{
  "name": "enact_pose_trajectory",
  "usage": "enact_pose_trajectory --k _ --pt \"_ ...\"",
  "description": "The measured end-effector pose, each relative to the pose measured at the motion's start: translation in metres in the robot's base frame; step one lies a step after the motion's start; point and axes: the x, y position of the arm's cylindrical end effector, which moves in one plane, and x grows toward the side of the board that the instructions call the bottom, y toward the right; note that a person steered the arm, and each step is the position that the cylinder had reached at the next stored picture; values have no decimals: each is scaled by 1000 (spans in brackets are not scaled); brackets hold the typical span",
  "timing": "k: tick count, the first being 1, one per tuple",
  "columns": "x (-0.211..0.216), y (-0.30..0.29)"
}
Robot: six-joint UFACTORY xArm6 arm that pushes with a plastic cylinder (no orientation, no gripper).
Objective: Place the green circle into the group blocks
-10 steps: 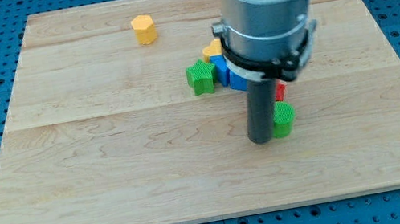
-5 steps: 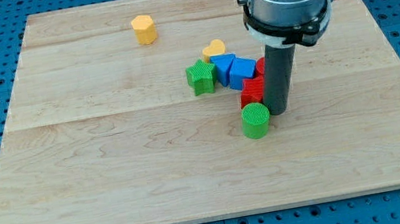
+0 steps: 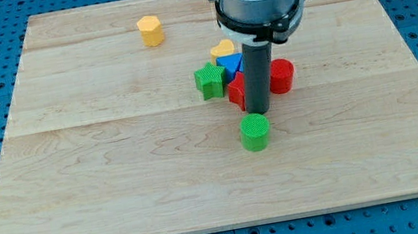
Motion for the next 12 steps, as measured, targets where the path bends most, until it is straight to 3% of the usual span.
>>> enact_pose_trajectory --k 2,5,6,9,10,12 --pt "51 38" --pt "86 42" --pt "80 25" --pt "-15 -105" --pt "-58 -110" --pt "-83 -186"
